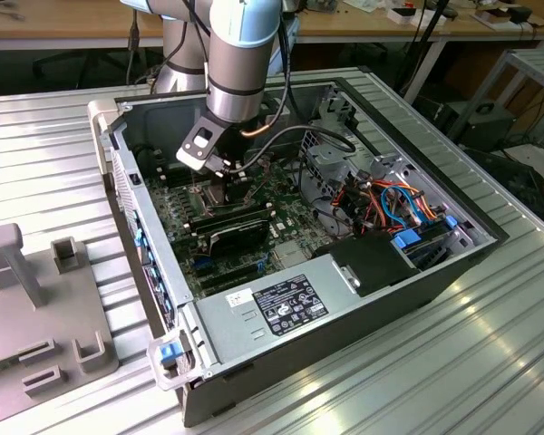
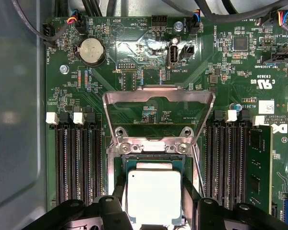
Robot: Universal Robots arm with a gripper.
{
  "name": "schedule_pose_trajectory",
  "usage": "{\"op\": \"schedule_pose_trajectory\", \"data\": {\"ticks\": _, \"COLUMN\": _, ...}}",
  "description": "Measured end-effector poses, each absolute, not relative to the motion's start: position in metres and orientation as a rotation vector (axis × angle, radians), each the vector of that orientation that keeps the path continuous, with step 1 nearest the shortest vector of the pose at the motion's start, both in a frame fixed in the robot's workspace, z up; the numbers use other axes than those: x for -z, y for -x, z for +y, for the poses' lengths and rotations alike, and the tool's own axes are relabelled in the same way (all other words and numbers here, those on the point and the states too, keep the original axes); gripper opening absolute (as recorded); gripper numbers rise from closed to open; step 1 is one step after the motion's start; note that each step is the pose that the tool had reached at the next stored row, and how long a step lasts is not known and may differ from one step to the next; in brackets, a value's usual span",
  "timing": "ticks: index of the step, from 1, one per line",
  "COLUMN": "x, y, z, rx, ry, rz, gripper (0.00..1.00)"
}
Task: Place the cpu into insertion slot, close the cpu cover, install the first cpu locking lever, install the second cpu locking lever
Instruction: 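Place the cpu into insertion slot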
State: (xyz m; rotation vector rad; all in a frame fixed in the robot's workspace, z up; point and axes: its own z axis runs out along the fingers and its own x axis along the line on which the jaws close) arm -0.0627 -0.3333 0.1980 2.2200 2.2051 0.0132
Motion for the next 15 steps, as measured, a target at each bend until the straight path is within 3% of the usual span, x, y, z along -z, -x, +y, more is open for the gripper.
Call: {"op": "schedule_pose_trajectory", "data": {"ticks": 15, "x": -0.1984, "y": 0.062, "z": -0.3337, "rx": -0.013, "ry": -2.21, "rz": 2.215, "gripper": 0.55}}
